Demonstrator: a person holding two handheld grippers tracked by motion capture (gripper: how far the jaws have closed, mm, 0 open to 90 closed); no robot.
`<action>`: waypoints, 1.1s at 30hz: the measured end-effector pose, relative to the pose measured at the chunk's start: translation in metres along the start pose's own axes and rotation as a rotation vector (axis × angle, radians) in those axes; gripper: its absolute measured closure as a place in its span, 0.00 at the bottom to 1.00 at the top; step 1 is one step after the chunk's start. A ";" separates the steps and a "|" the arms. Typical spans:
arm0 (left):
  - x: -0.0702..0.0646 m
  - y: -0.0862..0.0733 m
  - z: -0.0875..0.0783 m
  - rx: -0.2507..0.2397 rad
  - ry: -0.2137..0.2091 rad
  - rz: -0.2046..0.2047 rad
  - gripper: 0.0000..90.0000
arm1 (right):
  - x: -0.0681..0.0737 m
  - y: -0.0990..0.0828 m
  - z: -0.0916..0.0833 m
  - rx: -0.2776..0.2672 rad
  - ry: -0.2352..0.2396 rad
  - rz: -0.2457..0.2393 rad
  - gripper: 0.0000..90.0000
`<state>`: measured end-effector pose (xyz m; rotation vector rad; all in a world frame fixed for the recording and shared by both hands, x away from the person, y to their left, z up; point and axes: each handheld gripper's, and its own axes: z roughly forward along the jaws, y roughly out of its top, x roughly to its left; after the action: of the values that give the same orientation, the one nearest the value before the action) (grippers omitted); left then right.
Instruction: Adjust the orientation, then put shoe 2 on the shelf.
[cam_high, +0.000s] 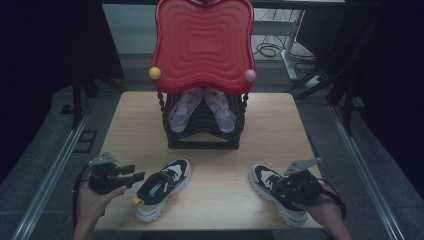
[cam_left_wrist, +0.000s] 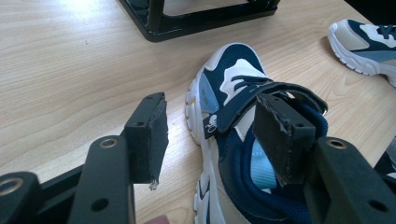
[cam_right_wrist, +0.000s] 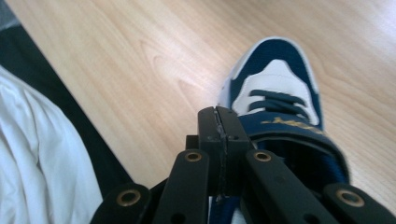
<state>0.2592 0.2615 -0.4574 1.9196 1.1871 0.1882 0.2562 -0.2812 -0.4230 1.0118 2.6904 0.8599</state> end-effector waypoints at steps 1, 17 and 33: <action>-0.001 0.001 0.000 -0.001 0.000 0.002 0.50 | -0.002 0.000 -0.001 -0.008 -0.002 0.007 1.00; -0.011 0.005 0.002 0.001 -0.010 0.028 0.49 | -0.036 -0.020 -0.024 -0.128 -0.052 0.111 0.93; -0.013 0.005 0.007 0.026 0.002 0.048 0.49 | -0.060 -0.044 -0.033 -0.150 -0.129 0.207 0.71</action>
<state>0.2588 0.2465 -0.4541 1.9716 1.1512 0.2017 0.2670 -0.3613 -0.4246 1.2781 2.4058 0.9793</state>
